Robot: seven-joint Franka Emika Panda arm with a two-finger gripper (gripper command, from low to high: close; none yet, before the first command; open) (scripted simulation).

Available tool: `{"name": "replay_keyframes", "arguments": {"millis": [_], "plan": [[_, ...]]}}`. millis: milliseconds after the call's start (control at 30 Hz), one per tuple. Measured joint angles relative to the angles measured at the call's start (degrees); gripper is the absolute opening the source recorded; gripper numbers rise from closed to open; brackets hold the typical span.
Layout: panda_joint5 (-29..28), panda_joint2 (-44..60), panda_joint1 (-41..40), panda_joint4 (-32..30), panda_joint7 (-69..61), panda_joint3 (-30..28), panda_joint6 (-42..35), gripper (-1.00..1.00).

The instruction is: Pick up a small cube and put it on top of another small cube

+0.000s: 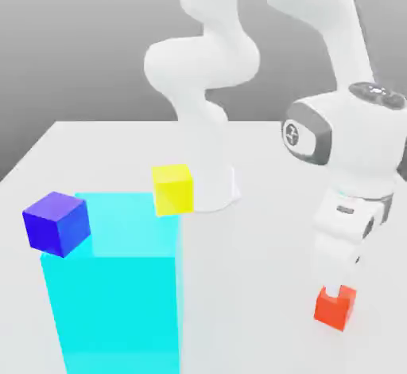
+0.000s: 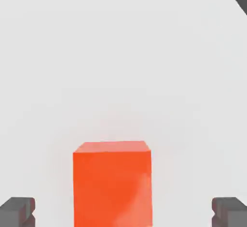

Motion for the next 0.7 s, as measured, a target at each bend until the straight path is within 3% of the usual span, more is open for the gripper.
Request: {"name": "replay_keyframes", "arguments": {"millis": [67, 100, 367, 533, 700], "plan": [[-0.98, 4.16, 0.74, 0.75, 0.71, -0.92, 3.31, 0.00], [-1.19, 5.53, 1.03, 1.00, 0.88, -1.25, 4.41, -1.00], [-1.12, 4.14, 0.71, 0.72, 0.81, -0.88, 3.23, -1.00], [1.56, -5.29, -1.13, -0.51, -1.92, 0.63, -4.89, -1.00], [2.88, -11.72, -9.23, 5.83, -11.99, -4.15, -17.04, -1.00]]}}
